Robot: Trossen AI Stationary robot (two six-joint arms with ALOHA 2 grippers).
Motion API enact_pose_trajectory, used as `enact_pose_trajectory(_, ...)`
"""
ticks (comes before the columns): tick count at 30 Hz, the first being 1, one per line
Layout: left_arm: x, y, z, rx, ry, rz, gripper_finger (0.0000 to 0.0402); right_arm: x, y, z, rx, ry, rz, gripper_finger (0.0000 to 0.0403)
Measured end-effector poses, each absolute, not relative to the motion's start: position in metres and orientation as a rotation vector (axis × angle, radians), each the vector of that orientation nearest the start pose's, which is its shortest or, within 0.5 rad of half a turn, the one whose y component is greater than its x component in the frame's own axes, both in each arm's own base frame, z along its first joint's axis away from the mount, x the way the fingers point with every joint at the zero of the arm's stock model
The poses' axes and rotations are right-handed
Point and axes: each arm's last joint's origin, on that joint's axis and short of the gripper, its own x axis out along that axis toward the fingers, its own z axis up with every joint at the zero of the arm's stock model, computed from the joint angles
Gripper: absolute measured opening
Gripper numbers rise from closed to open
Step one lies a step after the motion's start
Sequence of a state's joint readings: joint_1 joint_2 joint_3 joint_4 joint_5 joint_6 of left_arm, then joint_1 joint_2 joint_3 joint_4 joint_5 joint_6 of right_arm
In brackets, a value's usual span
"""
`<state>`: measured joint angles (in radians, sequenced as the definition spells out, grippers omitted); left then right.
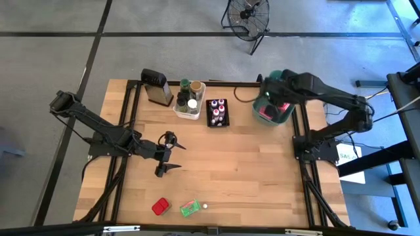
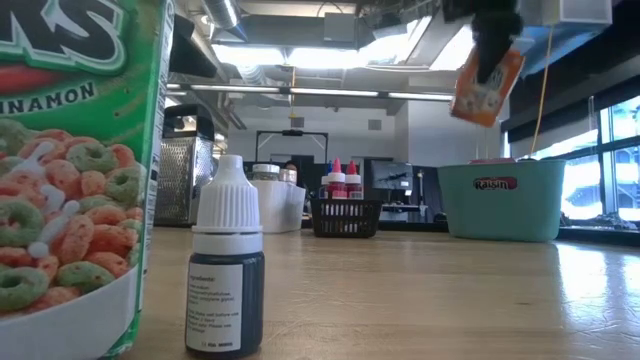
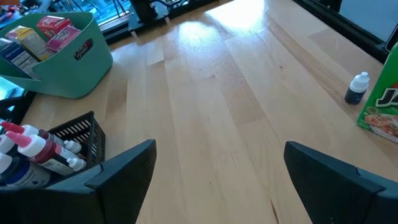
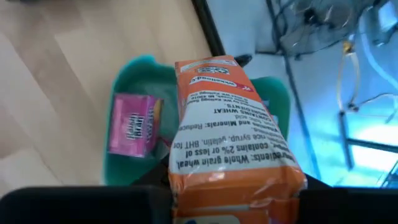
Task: Pick & Place Kitchen Items
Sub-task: Put the orange cereal box into the green bin
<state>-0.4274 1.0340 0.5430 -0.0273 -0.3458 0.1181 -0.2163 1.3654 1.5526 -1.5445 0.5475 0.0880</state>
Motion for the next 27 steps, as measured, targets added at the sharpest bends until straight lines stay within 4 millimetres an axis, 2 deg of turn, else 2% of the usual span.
enact_pose_trajectory(7, 0.197, -0.079, 0.22, 0.313, 0.481, -0.108, 0.035, 0.21, -0.103, 0.338, -0.091, 1.391, -0.625, 0.0104)
enact_pose_trajectory(13, 0.197, -0.079, 0.22, 0.313, 0.482, -0.108, 0.0349, 0.206, -0.126, 0.305, -0.04, 1.43, -0.585, 0.0104)
enact_pose_trajectory(19, 0.197, -0.079, 0.22, 0.313, 0.482, -0.108, 0.0349, 0.198, -0.131, 0.282, 0.009, 1.518, -0.566, 0.0104)
enact_pose_trajectory(27, 0.197, -0.079, 0.22, 0.313, 0.482, -0.108, 0.0349, 0.194, -0.13, 0.277, 0.085, 1.537, -0.47, 0.0103)
